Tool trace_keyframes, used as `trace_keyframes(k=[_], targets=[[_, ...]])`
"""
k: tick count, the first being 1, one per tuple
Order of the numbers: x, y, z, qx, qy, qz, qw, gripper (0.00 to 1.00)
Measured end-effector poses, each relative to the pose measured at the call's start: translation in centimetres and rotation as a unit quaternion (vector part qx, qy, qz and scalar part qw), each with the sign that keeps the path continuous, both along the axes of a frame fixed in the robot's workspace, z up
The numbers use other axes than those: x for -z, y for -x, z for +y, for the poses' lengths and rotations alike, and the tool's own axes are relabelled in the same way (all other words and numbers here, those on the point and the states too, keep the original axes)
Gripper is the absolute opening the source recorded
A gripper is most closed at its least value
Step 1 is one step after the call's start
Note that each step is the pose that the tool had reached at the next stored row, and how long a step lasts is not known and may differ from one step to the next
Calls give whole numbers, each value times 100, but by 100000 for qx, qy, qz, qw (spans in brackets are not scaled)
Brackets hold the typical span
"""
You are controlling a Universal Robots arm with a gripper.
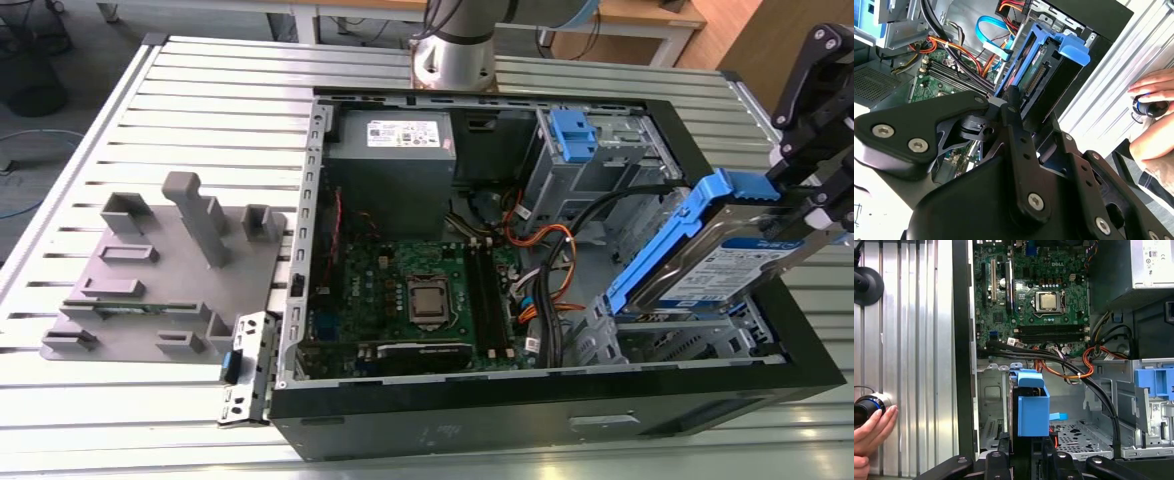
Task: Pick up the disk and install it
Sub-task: 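Insert the disk into the insertion slot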
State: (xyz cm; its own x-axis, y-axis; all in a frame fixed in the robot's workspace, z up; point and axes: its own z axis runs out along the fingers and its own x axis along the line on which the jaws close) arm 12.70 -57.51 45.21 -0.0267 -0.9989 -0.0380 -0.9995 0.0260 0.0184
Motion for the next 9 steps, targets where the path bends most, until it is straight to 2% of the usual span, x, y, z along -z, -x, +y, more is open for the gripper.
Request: trace_keyframes(k=[9], targets=[[0,-8,0,-2,-4,0,100000,35]])
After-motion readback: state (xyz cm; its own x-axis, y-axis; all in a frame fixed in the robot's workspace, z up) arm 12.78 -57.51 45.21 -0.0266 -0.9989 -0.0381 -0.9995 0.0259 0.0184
